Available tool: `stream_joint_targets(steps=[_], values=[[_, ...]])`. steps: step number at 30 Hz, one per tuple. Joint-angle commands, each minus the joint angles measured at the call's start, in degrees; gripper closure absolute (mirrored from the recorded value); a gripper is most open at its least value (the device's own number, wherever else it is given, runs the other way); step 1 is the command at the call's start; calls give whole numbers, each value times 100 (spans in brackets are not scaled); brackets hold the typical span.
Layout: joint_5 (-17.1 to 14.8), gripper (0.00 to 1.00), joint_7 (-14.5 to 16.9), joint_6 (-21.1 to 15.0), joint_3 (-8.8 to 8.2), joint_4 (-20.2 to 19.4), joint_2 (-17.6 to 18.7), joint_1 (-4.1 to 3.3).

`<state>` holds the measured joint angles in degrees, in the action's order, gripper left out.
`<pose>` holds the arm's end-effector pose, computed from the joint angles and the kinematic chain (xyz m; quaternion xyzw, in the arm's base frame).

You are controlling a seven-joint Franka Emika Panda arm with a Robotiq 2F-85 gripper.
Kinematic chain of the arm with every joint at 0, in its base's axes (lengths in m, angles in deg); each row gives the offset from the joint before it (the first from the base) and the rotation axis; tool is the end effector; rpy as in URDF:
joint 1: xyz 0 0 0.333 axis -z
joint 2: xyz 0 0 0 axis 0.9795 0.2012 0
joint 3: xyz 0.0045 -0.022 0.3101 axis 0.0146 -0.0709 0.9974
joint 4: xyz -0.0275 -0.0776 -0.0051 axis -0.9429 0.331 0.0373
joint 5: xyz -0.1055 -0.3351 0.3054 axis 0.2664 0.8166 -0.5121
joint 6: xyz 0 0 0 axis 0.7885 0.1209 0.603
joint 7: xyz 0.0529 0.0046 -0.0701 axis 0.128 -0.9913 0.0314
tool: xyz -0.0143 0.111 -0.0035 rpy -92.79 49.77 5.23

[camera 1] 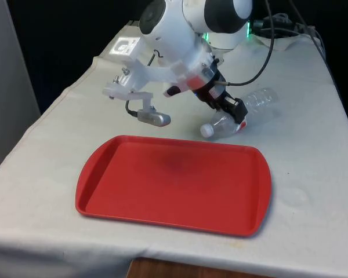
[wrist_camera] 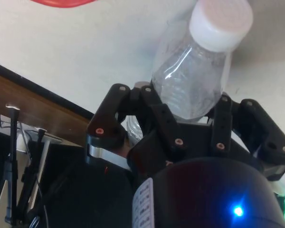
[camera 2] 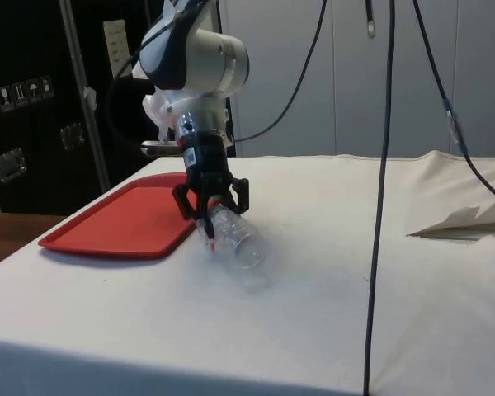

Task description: Place the bottle upright on the tray.

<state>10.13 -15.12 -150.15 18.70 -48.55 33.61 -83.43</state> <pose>0.6370 -0.0426 0.0902 -0.8933 0.3392 0.2348 0.1782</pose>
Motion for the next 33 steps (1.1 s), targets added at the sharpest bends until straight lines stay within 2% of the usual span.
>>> stream_joint_targets(steps=[1, 5, 6, 7, 14, 15, 16, 20, 22, 23, 24, 28, 30, 31, 32, 33], values=[[-6, 65, 0, -40, 0, 0, 29, -6], [46, 66, -69, 0, -29, -17, -57, -34], [11, 66, -11, 11, -11, 0, -23, -6], [52, 66, -80, 0, -34, -17, -74, -40], [149, 66, -246, -6, -40, -166, -315, -115], [126, 66, -201, 17, -17, -132, -275, -74], [172, 66, -281, -17, -40, -195, -350, -126], [292, 66, -430, -57, -40, -275, -470, -172], [332, 66, -481, -69, -40, -292, -504, -183], [292, 66, -413, -6, -17, -252, -464, -138], [355, 66, -516, -69, -46, -298, -521, -195], [476, 66, -670, -97, -46, -315, -579, -229], [539, 66, -739, -109, -46, -315, -596, -241], [504, 66, -676, -17, -17, -264, -556, -195], [567, 66, -773, -115, -46, -315, -602, -246], [619, 66, -837, -132, -46, -315, -619, -258]])
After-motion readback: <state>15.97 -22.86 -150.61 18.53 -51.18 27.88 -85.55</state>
